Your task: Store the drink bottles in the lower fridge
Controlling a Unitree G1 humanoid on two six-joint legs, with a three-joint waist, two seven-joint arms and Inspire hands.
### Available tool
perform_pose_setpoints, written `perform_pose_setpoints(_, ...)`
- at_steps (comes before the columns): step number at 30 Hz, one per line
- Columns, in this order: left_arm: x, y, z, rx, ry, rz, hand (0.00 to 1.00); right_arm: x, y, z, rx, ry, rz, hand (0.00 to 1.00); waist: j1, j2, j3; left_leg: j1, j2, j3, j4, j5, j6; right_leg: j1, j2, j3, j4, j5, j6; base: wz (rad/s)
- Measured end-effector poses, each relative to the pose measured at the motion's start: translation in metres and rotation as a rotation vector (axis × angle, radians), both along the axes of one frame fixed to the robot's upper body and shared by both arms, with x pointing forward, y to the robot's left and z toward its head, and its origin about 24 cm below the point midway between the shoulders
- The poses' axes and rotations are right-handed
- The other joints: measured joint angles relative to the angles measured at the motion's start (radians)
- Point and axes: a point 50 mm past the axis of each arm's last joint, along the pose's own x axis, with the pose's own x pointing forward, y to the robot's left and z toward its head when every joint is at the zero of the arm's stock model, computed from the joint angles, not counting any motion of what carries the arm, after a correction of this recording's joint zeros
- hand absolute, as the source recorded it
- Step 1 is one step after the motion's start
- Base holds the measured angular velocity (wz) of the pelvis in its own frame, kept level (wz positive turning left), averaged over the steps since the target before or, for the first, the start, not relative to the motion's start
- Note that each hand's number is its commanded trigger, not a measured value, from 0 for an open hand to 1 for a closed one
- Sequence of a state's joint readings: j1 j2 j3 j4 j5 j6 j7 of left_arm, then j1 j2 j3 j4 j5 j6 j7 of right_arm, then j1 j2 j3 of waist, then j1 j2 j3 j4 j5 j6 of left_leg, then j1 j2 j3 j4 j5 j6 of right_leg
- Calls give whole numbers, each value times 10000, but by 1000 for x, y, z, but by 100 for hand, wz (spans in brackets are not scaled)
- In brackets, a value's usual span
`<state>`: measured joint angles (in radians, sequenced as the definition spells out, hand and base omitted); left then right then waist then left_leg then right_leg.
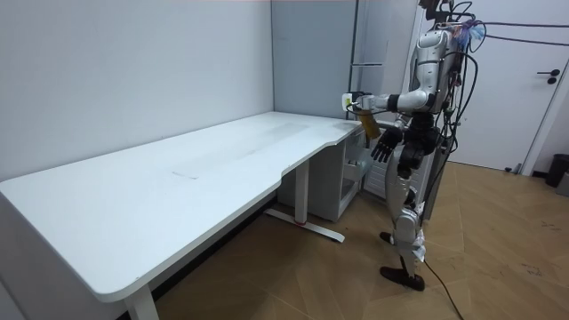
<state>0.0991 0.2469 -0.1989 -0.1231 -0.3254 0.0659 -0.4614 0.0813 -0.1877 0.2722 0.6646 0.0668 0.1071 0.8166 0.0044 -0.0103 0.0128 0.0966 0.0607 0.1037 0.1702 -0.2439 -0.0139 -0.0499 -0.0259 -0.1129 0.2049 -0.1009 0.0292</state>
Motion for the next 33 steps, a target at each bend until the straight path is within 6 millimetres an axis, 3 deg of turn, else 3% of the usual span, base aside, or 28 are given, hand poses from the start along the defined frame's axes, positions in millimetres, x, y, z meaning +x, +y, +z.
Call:
perform_pose_setpoints(13, -6, -11, -5, -106, 239, -824, 100, 13, 10, 6, 294, -495, -82, 0, -18, 159, 77, 168, -8, -12, -16, -1, 1, 159, -8, -3, 26, -22, -6, 0)
perform_pose_setpoints(17, -10, -14, -10, -478, 580, -1090, 100, 23, 16, 17, 573, -1187, 28, 0, -26, 158, 76, 149, -18, -12, -23, -1, 0, 70, -22, 20, 178, -143, -6, 0)
perform_pose_setpoints(22, -12, -16, -18, -524, 973, -1383, 100, 27, 23, 23, 1011, -1450, 105, 0, -15, 118, 59, 128, -21, -12, -13, 0, 0, 58, -36, 4, 165, -170, 2, 0)
perform_pose_setpoints(27, -14, -15, -23, -479, 1290, -1435, 100, 27, 27, 24, 1249, -1450, 131, 0, -3, -24, -31, 124, -26, -7, 34, 1, -1, 68, -52, -3, 166, -183, 4, 0)
perform_pose_setpoints(33, -14, -16, -23, -502, 1325, -1504, 100, 30, 31, 29, 1811, -1521, -187, 0, -29, -26, -35, 116, -34, -2, 72, 0, -1, 71, -52, 1, 168, -182, 3, 0)
